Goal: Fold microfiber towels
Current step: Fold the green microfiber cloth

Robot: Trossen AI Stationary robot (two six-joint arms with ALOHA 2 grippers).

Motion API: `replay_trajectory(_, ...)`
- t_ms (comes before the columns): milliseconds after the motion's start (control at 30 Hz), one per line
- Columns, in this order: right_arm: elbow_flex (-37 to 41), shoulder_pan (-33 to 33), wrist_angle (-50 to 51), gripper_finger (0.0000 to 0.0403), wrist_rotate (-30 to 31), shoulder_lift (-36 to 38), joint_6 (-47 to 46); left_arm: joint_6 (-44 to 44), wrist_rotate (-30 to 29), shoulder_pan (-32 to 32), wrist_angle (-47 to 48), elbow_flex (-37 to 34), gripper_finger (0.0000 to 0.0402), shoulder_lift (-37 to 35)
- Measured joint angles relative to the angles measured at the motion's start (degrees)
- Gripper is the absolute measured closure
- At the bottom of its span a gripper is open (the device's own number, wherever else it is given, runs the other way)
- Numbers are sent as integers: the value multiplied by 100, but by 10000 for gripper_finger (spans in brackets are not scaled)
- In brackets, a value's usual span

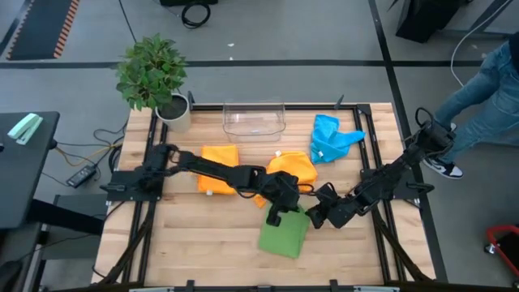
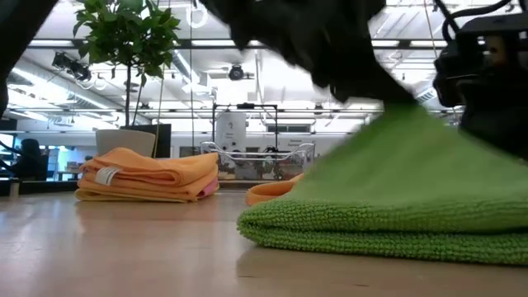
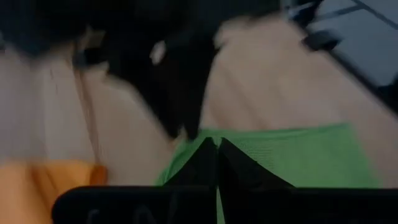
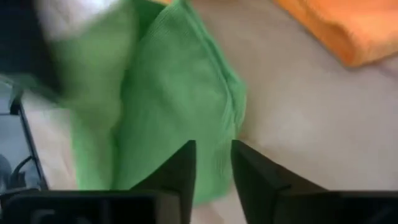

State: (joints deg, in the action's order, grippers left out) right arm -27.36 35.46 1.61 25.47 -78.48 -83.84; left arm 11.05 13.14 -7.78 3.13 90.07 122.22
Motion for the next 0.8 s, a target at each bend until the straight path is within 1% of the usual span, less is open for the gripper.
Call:
replay_trajectory(100,0,-199,-31,263,-2,0,47,162,8,-29,991,8,394,-464)
replay_trajectory(200,0,-421,-302,243,-19,0,504,160,12,-39,2064,-1,395,-792)
replay_trajectory(267,-25,-598,-459,238,-74,4,930,150,0,-65,2688,-1,395,-909)
replay_trajectory(367,-167,-872,-441,238,-113,0,1592,21,-17,-177,3323,-12,395,-952)
replay_trajectory(500,-461,-1269,-464,239,-317,-223,2286,-30,10,-424,3346,-12,396,-958)
replay_trajectory(733,-1047,-1770,-588,240,-1215,-1273,3038,-450,0,-631,3102,-9,396,-961)
replay_trajectory(800,-1216,-1839,-626,240,-1341,-1504,3220,-559,-2,-637,3102,-9,396,-961)
